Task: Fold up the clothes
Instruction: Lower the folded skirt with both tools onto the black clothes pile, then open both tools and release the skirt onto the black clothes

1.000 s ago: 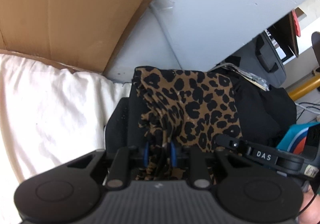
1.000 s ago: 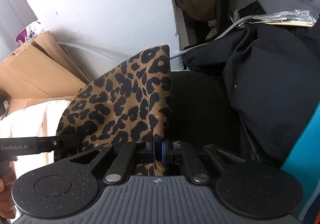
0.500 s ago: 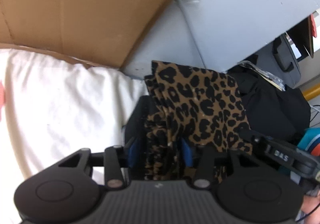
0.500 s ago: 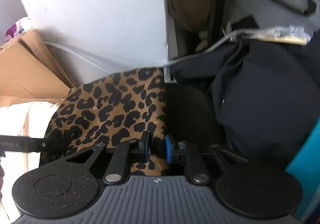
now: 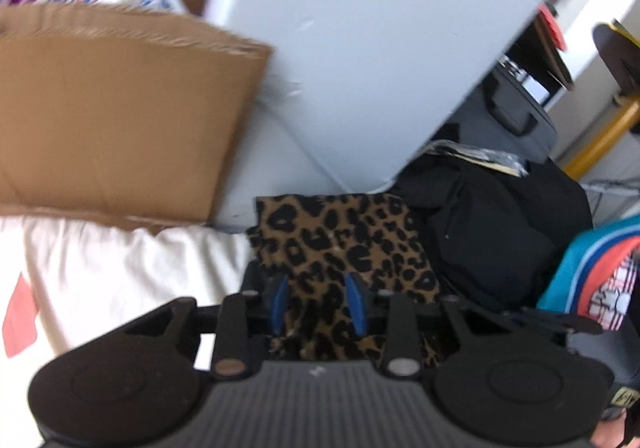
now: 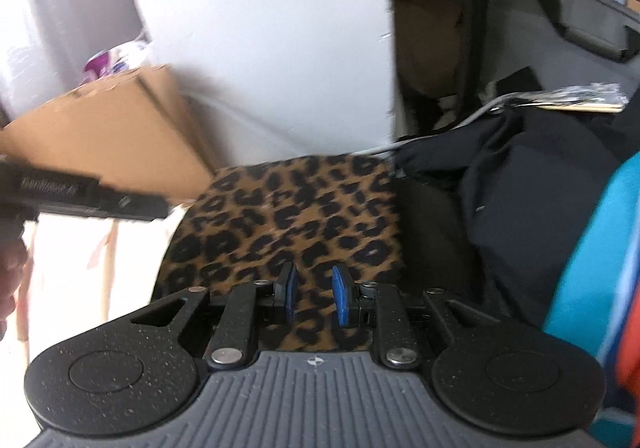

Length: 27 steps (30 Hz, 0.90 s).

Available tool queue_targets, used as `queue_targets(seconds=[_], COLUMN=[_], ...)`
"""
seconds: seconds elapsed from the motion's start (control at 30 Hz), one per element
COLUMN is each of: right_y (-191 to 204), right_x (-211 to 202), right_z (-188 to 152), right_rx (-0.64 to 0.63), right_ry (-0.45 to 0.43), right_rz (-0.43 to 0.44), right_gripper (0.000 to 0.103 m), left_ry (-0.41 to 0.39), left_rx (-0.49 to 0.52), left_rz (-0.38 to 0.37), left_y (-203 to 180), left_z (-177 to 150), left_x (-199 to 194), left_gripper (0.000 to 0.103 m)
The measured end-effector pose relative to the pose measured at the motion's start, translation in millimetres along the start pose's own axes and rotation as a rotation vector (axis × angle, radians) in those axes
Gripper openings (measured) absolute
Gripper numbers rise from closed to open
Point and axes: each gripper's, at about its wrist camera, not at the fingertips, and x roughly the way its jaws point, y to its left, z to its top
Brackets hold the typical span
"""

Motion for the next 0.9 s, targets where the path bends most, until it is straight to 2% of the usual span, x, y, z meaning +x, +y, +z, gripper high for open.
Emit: queue_targets(seconds=[0.1, 0.17, 0.3, 0.4, 0.53, 0.7, 0.8, 0.9], right_y=[9.3, 15.4, 25.0, 25.1, 20.7, 10.0, -2.5, -9.8], right_x=[9.2, 15.0, 27.9, 36.5, 33.2, 10.1, -8.8, -21.5], right_z=[-5.5, -8.7, -16.6, -22.6, -27.2, -36.8, -45.3, -56.1], right_rx=[0.0, 0.001, -0.005, 0.004, 0.009, -0.025, 0.023, 0.043], right_ry=[0.007, 0.012, 0.029, 0.039, 0.043, 0.03, 0.0, -0.025], right_rz=[0.03, 0.047, 0.068, 0.065, 0.054, 0.032, 0.028, 0.02], right_gripper=[0.021, 0.021, 0.021, 0.025, 0.025, 0.026, 0.031, 0.037], left_ry=[0.016, 0.036, 0.08, 0.104, 0.1, 0.077, 0.06, 0.064], left_rx=[0.047, 0.059, 0.09, 0.128, 0.145, 0.183, 0.197, 0.202], left_rz=[-0.008, -0.006, 0.036, 0.084, 0.084, 0.022, -0.034, -0.052], left_y=[-8.9, -9.9, -8.6, -6.4, -8.2, -18.5, -27.3, -35.3], left_z=[-5.1, -10.1, -21.0, -23.4, -21.5, -28.6, -35.6, -45.4], left_x=[12.1, 20.2, 36.3, 43.4, 38.0, 19.6, 12.1, 11.8], left_gripper=[0.019, 0.017, 0.014, 0.003, 0.002, 0.004, 0.013, 0.015])
